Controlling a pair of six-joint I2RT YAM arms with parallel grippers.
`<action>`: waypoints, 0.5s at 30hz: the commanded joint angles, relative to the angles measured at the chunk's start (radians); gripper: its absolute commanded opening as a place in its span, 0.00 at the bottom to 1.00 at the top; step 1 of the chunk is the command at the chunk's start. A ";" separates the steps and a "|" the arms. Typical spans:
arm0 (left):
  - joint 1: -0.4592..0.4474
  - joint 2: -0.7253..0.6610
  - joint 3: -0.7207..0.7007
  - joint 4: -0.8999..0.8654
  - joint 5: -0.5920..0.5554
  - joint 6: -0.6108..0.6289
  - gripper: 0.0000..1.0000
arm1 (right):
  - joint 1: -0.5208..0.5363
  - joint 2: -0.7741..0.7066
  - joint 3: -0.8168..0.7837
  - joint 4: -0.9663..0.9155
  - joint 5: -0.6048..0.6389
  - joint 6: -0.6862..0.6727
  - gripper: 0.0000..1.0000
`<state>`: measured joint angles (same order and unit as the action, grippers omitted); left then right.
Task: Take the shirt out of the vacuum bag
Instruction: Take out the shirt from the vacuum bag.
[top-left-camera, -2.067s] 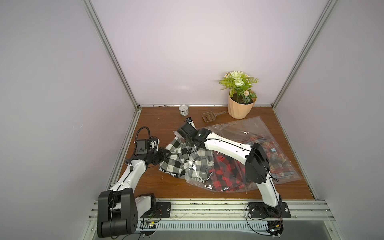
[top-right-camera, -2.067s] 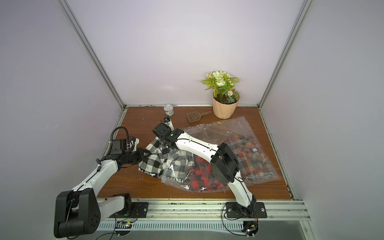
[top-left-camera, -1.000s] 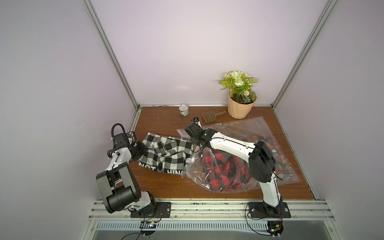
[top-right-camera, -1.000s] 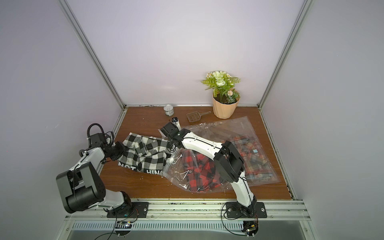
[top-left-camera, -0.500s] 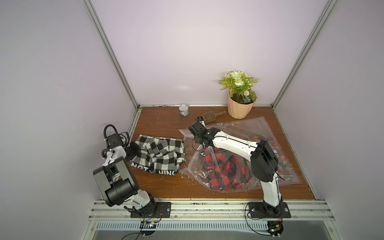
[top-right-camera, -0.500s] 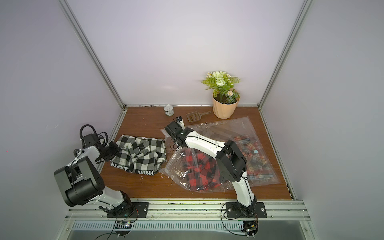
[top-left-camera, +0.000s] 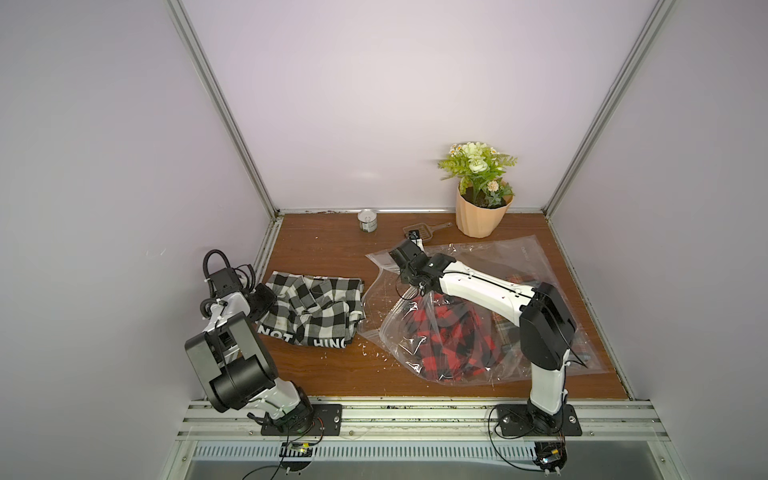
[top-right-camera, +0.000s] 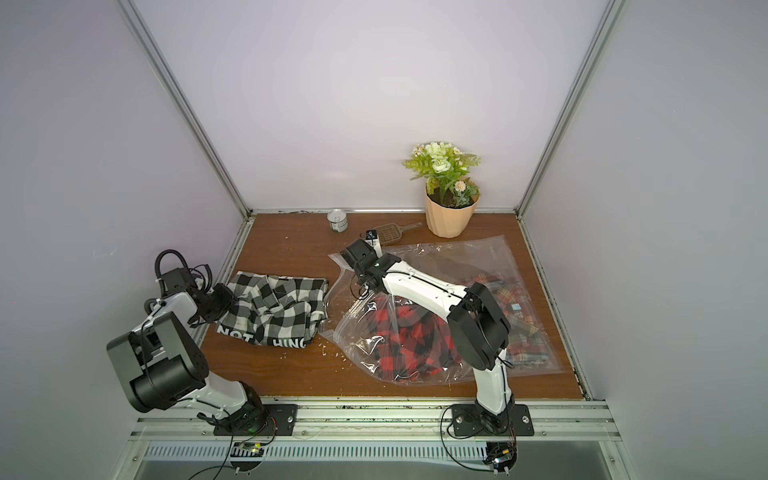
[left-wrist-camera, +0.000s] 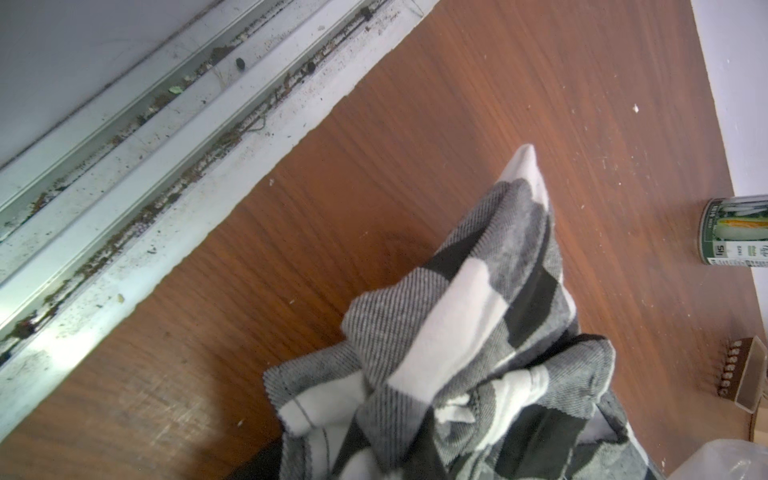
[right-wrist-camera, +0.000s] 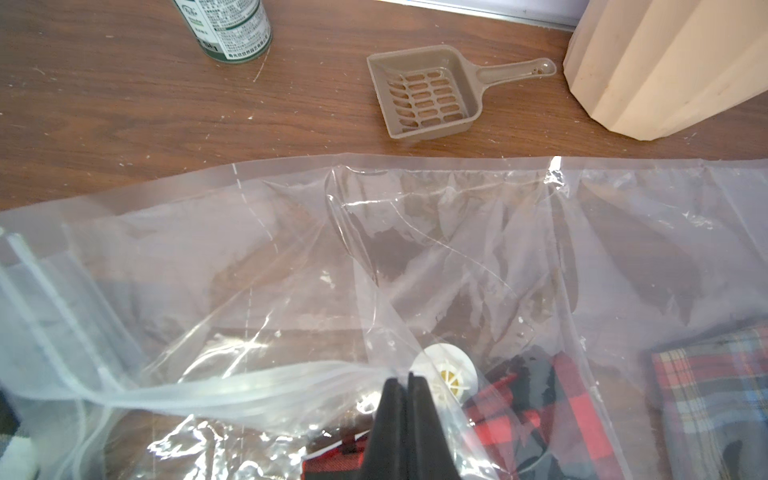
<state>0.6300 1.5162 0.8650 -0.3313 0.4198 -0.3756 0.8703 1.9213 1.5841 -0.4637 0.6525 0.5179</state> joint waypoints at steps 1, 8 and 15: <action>0.016 -0.004 0.001 0.048 0.040 -0.009 0.00 | -0.010 -0.060 -0.030 -0.014 0.031 0.018 0.00; -0.064 -0.149 0.003 0.036 0.056 -0.058 0.57 | -0.009 -0.075 -0.066 0.004 -0.002 0.021 0.00; -0.174 -0.305 0.191 -0.120 -0.092 -0.066 0.95 | -0.009 -0.081 -0.077 0.013 -0.016 0.021 0.00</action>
<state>0.4999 1.2556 0.9897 -0.3683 0.4042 -0.4431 0.8627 1.8847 1.5135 -0.4355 0.6437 0.5251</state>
